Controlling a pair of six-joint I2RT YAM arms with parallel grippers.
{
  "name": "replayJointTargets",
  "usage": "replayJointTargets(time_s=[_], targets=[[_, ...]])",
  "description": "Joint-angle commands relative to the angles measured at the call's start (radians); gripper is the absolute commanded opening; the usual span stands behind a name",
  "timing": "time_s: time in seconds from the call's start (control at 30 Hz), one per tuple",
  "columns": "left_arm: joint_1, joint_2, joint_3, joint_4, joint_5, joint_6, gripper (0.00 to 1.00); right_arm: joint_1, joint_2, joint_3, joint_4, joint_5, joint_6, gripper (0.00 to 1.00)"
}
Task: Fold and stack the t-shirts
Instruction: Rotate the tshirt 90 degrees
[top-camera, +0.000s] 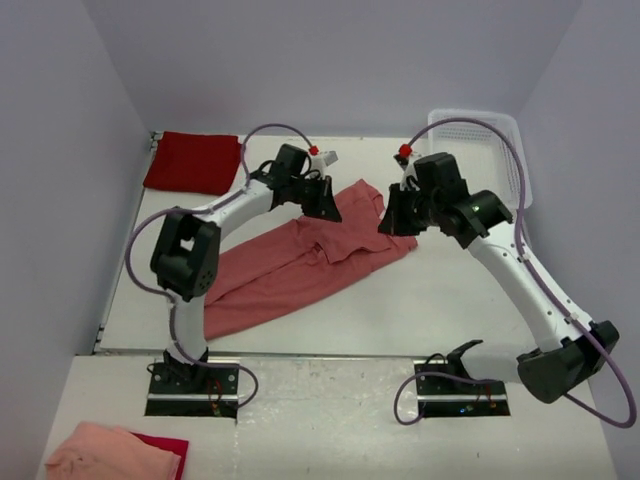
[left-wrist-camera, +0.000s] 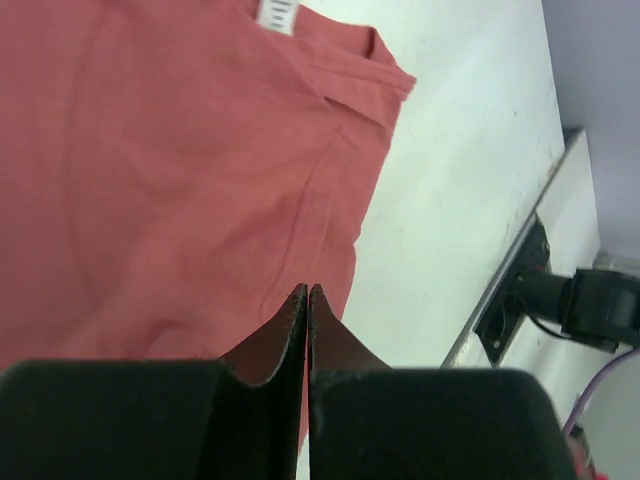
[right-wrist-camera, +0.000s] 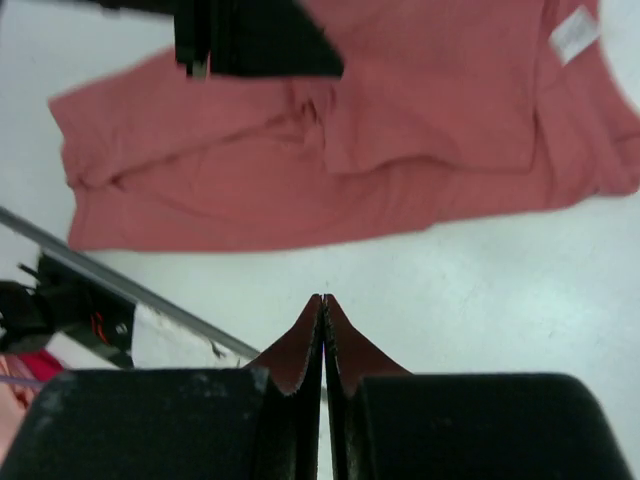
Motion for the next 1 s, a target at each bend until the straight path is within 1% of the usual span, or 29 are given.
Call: replayJointTargets(time_s=[0.0,0.03,0.1,0.17,0.23,0.3,0.37,0.5,0.53,0.6,0.73,0.77,0.87,0.9,0.97], targets=[[-0.035,0.133,0.126,0.041,0.163,0.088,0.0,0.084,-0.079,-0.067,-0.007,0.007,0.038,0.0],[-0.041,0.163,0.162,0.039,0.172,0.094,0.0,0.096,-0.093,-0.088,-0.016,0.019,0.038,0.0],[-0.053,0.235,0.188,0.026,0.144,0.101,0.0,0.113,-0.132,-0.108,-0.039,0.044,0.051,0.0],[-0.053,0.273,0.206,0.03,0.158,0.103,0.0,0.115,-0.159,-0.15,-0.047,0.054,0.055,0.0],[-0.053,0.316,0.22,0.03,0.144,0.109,0.0,0.115,-0.204,-0.194,-0.047,0.05,0.069,0.0],[-0.053,0.371,0.252,-0.016,0.108,0.134,0.0,0.116,-0.234,-0.236,-0.047,0.029,0.086,0.0],[-0.053,0.408,0.309,-0.075,0.056,0.151,0.0,0.119,-0.274,-0.265,-0.034,0.006,0.097,0.0],[-0.05,0.532,0.441,-0.175,-0.023,0.184,0.0,0.141,-0.303,-0.331,-0.018,-0.042,0.136,0.0],[-0.048,0.55,0.49,-0.186,-0.037,0.186,0.0,0.147,-0.304,-0.342,-0.011,-0.06,0.144,0.0],[-0.039,0.6,0.53,-0.189,-0.026,0.181,0.0,0.174,-0.298,-0.363,0.016,-0.077,0.159,0.0],[-0.007,0.685,0.688,-0.186,-0.005,0.157,0.0,0.245,-0.22,-0.38,0.053,-0.074,0.163,0.0],[0.011,0.718,0.715,-0.179,0.014,0.148,0.0,0.271,-0.168,-0.378,0.073,-0.073,0.156,0.0],[0.048,0.757,0.778,-0.134,0.07,0.111,0.0,0.318,-0.072,-0.351,0.128,-0.065,0.134,0.0],[0.056,0.763,0.81,-0.131,0.075,0.108,0.0,0.329,-0.001,-0.324,0.143,-0.067,0.123,0.0],[0.086,0.766,0.815,-0.104,0.084,0.102,0.0,0.355,0.074,-0.293,0.185,-0.071,0.107,0.0]])
